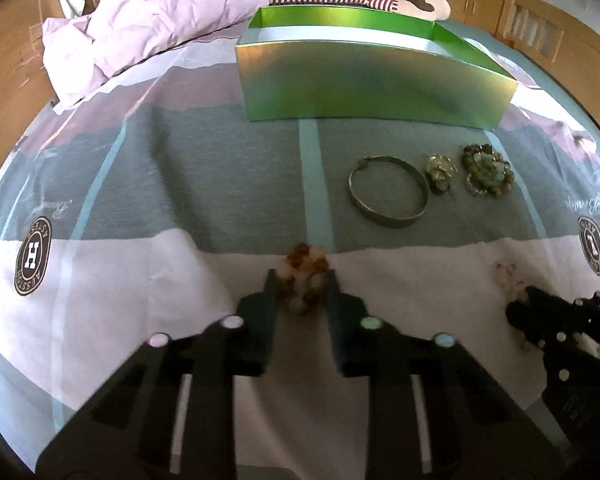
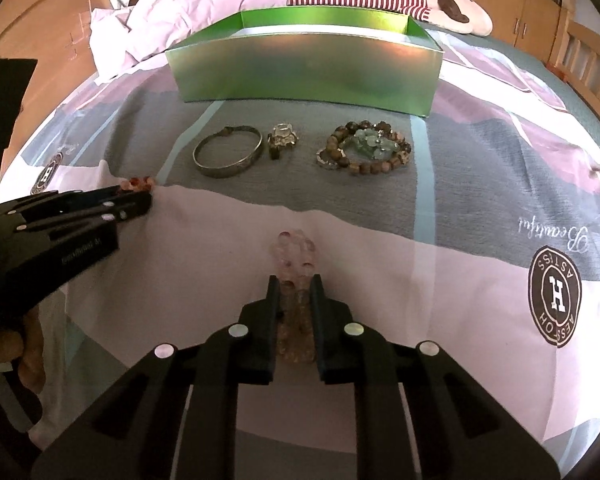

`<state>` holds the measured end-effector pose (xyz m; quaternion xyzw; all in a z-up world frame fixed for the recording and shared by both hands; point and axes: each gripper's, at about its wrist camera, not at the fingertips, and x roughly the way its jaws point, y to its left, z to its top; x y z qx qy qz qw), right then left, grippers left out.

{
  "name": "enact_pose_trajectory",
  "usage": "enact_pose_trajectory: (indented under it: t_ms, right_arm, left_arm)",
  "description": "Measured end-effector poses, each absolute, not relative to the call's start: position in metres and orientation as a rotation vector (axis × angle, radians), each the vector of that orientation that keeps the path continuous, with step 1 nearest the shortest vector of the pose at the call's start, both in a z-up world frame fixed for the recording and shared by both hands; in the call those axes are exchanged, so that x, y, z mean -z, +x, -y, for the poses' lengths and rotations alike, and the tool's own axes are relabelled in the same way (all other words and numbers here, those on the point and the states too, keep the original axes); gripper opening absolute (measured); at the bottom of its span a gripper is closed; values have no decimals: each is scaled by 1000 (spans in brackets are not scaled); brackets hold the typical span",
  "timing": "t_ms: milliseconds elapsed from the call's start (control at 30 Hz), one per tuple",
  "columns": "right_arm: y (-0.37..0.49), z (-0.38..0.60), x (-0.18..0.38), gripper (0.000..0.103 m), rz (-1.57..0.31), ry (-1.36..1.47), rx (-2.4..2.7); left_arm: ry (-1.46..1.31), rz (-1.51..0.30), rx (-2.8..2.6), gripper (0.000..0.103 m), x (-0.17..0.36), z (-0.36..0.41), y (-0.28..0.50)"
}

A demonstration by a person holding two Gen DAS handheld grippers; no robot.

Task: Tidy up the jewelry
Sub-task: 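Grasp the pink bead bracelet with the right gripper, then grasp the red bead bracelet with the left gripper while the right holds the pink bracelet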

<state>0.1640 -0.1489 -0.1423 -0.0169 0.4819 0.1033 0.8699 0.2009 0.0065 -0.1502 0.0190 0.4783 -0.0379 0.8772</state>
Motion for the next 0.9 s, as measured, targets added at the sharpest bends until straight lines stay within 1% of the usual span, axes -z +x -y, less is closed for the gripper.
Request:
enact_pose_trajectory:
  t_ms: [100,133,500,567,600,633,667,700,733,767,800,833,867,900]
  right_arm:
    - [164,150,140,12,-1003,-31,-218]
    - [163,151,138,8,-995,-27,-221]
    - [159,153,104,8,-924,15,-268]
    - [159,155,101,8,-934,15,-274]
    - [159,155,101,8,-952,13,-276]
    - [160,158,102,8,-962,24,-268]
    - [160,161,102,8,-960,43,-253]
    - [160,163,105,12,-966,50,-243]
    - [160,163,107,12,-969,56,-246]
    - [160,162,108,12,-965,64,-257]
    - [159,160,107,12,-955,56,-265]
    - [158,157,105,12,-945,42,-271]
    - [155,154,99,11,-917,28,-279]
    - [154,153,96,7,-904,22,-282]
  left_arm:
    - [-5,-991,65,13,145,-11,203]
    - [-7,-978,54,9,141,-13,202]
    - [-63,-855,83,8,82,-27,186]
    - [-75,-860,99,8,73,-34,185]
    - [-76,-873,107,11,71,-37,185]
    - [-78,-890,104,20,71,-41,185]
    - [-81,-900,87,35,72,-45,185]
    - [-81,-908,66,73,74,-49,185]
    - [-76,-895,34,81,76,-53,184]
    - [-64,-891,18,79,79,-54,185]
    - [-57,-900,27,63,82,-53,186]
    - [-59,-912,49,34,85,-52,188]
    - [-64,-925,68,25,87,-52,189]
    - [-72,-925,82,17,86,-50,189]
